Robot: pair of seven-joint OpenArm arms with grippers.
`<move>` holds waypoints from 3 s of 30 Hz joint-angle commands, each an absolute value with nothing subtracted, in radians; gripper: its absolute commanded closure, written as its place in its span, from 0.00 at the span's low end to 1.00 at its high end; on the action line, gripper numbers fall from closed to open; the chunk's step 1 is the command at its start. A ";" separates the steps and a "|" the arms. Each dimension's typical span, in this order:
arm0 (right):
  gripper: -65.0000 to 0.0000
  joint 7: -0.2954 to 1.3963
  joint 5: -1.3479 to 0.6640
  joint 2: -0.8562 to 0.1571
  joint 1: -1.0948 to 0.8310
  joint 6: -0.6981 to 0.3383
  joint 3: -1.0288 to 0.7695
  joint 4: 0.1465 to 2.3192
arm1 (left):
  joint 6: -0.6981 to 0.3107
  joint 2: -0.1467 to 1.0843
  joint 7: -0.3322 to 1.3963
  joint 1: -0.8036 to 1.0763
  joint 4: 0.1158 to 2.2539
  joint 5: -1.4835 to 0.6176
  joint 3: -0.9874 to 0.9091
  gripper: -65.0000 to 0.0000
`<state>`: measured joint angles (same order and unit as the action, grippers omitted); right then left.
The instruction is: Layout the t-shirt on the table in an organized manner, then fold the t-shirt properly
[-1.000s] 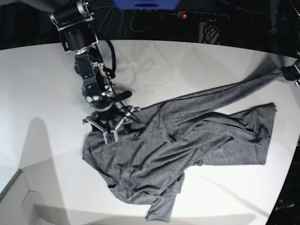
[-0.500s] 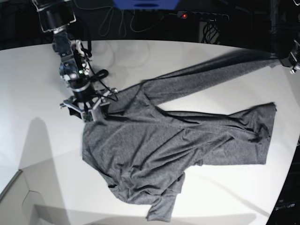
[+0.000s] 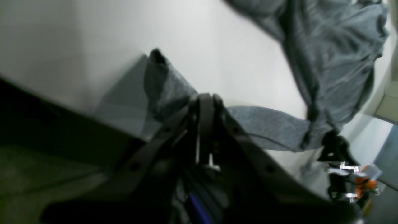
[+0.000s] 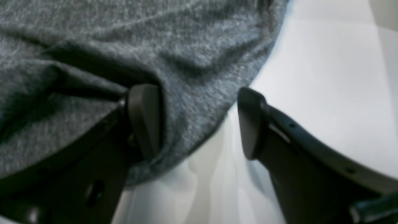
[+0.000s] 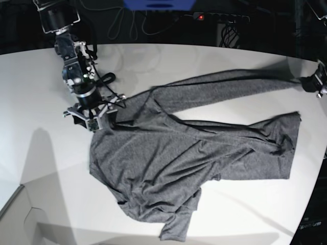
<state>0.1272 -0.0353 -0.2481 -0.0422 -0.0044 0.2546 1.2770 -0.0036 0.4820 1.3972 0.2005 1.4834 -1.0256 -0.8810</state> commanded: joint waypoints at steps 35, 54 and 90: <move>0.41 0.252 -0.007 -0.265 -0.305 -0.001 0.154 1.428 | 0.001 0.513 1.089 0.056 1.253 -1.043 -0.763 0.99; 0.41 0.252 -0.007 -0.213 -0.375 0.001 0.070 1.707 | 0.001 0.236 1.303 0.125 1.566 -1.245 -0.737 0.86; 0.41 0.248 -0.007 -0.150 -0.386 -0.001 0.206 1.601 | 0.001 0.366 1.076 0.197 1.296 -0.837 -0.552 0.86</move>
<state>0.2165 -0.0162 -0.1467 -0.3885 -0.0029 0.2070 1.5997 -0.0380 0.3561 1.0527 0.1749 1.3090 -0.9409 -0.5545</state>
